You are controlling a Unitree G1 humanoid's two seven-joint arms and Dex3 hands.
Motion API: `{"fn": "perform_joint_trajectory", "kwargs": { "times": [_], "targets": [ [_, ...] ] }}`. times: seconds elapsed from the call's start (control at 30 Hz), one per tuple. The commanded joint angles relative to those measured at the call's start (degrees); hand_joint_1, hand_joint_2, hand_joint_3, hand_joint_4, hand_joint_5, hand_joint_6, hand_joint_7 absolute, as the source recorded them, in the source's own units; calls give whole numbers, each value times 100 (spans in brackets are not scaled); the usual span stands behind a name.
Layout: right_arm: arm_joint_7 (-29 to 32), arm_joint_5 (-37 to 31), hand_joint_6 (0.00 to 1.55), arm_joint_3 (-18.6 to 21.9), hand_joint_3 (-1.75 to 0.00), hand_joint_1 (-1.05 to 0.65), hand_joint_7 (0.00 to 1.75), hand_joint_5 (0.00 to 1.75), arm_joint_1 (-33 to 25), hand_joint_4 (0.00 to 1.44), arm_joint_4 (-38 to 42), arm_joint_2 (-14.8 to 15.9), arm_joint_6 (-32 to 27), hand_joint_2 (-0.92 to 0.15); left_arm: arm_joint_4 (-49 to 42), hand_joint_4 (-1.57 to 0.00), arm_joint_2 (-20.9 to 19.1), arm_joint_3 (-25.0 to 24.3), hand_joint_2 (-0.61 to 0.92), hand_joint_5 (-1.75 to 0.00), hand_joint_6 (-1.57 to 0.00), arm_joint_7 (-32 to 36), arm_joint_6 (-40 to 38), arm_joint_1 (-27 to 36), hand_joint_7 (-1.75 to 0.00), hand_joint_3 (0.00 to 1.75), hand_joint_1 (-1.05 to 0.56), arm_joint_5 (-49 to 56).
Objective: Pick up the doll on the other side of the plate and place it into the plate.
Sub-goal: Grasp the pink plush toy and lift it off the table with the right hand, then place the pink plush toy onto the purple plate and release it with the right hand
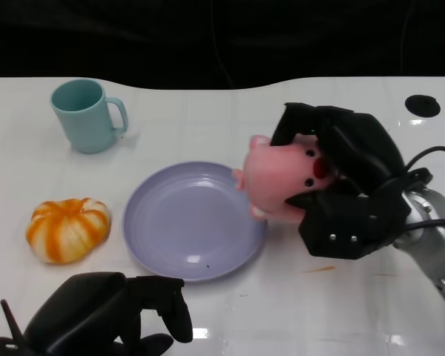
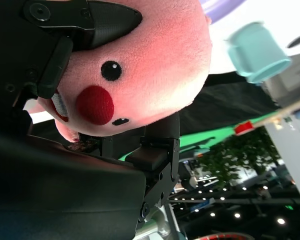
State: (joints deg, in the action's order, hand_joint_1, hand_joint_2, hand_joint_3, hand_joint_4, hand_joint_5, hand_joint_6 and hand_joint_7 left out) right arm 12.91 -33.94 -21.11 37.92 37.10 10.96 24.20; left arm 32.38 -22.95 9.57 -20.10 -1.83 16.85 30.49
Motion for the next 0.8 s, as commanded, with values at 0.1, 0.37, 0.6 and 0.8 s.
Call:
{"fn": "perform_joint_trajectory", "kwargs": {
  "times": [0.1, 0.37, 0.6, 0.8],
  "targets": [
    [-56, -12, 76, -37, -154, -18, 175, 175, 368, 100, -258, -364, -197, -20, 89, -72, 11, 39, 73, -146, -75, 41, -17, 2, -110, 62, -21, 120],
    [-60, -267, 76, -339, -148, -24, 175, 175, 720, 101, -107, -866, -405, -19, 76, -73, 98, 90, 73, -144, -76, 57, 1, 27, -112, 65, -22, 176],
    [-113, -373, 77, -572, -143, -23, 175, 175, 989, 103, 224, -1240, -562, -19, 148, -72, 147, 166, 72, -144, -75, 23, -98, 2, -112, 66, -22, 269],
    [-39, -391, 75, -707, -133, -24, 175, 175, 1089, 102, 514, -1385, -491, -23, 152, -74, 202, 207, 71, -141, -77, 60, -99, -1, -109, 68, -20, 293]
  ]
}}
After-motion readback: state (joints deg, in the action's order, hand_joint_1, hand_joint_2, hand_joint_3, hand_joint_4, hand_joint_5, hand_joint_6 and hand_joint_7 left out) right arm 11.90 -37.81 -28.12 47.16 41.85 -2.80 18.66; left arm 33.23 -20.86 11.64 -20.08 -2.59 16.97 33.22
